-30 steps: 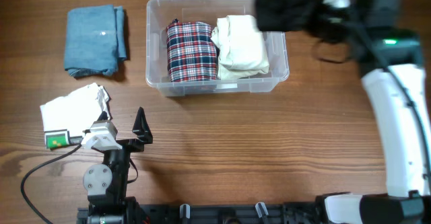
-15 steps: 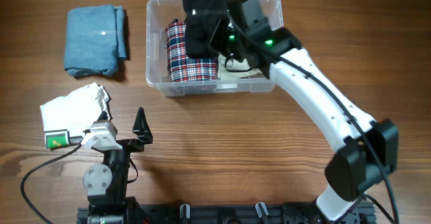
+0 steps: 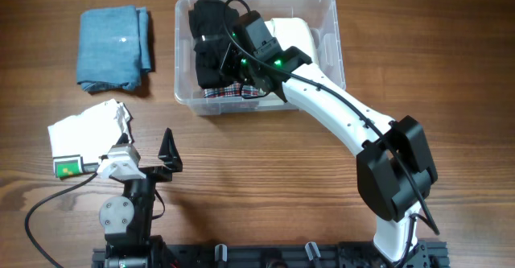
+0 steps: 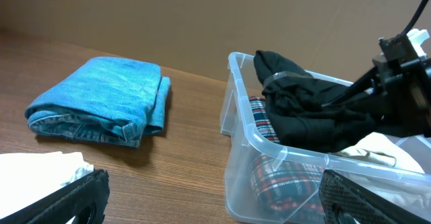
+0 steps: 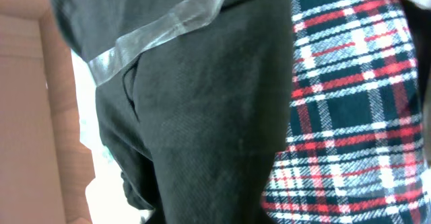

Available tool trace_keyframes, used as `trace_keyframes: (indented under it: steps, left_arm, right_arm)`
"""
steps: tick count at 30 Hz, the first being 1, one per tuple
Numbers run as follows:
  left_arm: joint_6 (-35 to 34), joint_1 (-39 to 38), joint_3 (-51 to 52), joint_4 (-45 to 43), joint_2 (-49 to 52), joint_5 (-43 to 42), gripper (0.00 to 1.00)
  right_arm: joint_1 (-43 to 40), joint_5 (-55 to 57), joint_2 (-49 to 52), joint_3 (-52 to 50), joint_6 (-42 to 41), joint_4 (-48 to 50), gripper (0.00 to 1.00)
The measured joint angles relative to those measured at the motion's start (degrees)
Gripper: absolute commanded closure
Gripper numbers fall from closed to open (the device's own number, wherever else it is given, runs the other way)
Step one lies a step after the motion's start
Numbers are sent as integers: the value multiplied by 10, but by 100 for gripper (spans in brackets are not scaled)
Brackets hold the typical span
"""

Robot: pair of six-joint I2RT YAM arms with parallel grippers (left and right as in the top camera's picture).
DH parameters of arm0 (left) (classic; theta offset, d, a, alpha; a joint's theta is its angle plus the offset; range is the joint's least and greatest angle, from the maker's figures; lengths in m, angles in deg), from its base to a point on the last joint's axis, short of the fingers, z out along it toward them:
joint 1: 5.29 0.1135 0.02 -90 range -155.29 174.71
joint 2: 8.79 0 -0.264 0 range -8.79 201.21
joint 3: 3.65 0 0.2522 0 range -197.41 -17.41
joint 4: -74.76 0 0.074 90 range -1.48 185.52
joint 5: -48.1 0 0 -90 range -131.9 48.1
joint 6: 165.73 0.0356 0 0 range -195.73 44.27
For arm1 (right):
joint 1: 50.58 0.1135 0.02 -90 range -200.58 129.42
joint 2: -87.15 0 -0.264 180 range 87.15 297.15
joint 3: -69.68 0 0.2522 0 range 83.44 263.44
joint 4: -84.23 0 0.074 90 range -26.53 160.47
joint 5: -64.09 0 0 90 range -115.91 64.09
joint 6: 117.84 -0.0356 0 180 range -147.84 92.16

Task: Pack container
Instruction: 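Carry the black garment and lower it into the bin's left side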

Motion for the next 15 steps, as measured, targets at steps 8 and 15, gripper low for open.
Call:
trace_keyframes:
  steps: [8, 15]
  left_arm:
    - [0, 0, 0, 0, 0, 0, 0]
    - [0, 0, 0, 0, 0, 0, 0]
  right_arm:
    - [0, -1, 0, 0, 11, 3, 7]
    - [0, -14, 0, 0, 105, -12, 8]
